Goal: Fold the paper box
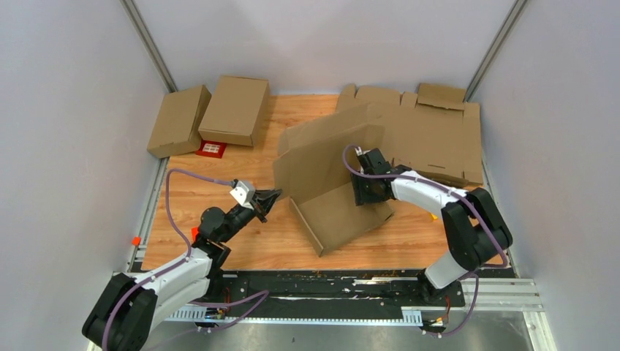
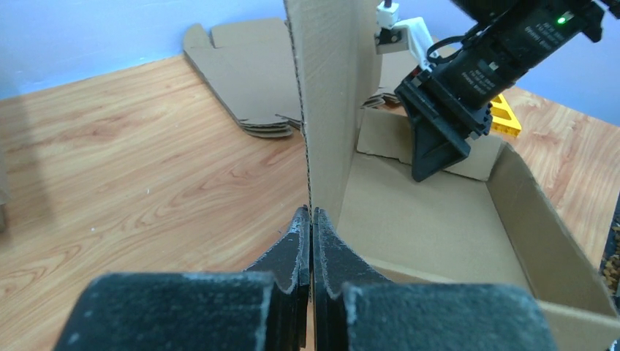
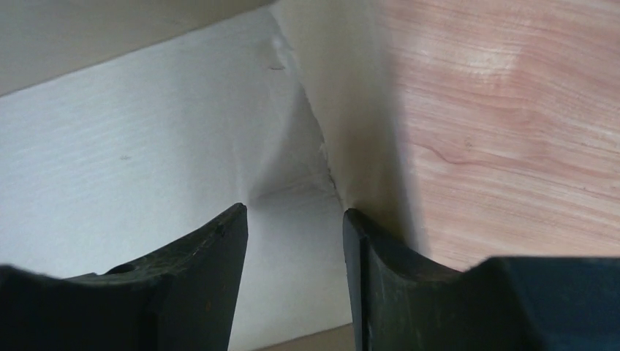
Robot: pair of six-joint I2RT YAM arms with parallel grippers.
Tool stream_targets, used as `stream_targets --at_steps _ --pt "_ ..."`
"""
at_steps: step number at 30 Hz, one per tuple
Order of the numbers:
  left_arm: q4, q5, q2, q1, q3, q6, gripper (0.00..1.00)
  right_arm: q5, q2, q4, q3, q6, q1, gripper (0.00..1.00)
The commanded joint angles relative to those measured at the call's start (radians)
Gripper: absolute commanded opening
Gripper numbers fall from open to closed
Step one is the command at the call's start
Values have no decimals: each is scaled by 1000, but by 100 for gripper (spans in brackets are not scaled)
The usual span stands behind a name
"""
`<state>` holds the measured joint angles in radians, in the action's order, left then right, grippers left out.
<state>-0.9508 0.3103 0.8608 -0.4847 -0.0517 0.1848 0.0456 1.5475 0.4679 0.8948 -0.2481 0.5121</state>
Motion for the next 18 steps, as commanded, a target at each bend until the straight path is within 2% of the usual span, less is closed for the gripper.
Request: stream_targets --at_steps 1,7,18 --pt "-23 4 1 -5 3 -10 0 111 79 89 26 -45 -14 50" --pt "-16 -2 -1 -5 1 -15 0 91 18 101 23 -35 -12 35" --pt "-11 4 3 -5 -2 -19 0 29 -119 123 7 -4 -12 35"
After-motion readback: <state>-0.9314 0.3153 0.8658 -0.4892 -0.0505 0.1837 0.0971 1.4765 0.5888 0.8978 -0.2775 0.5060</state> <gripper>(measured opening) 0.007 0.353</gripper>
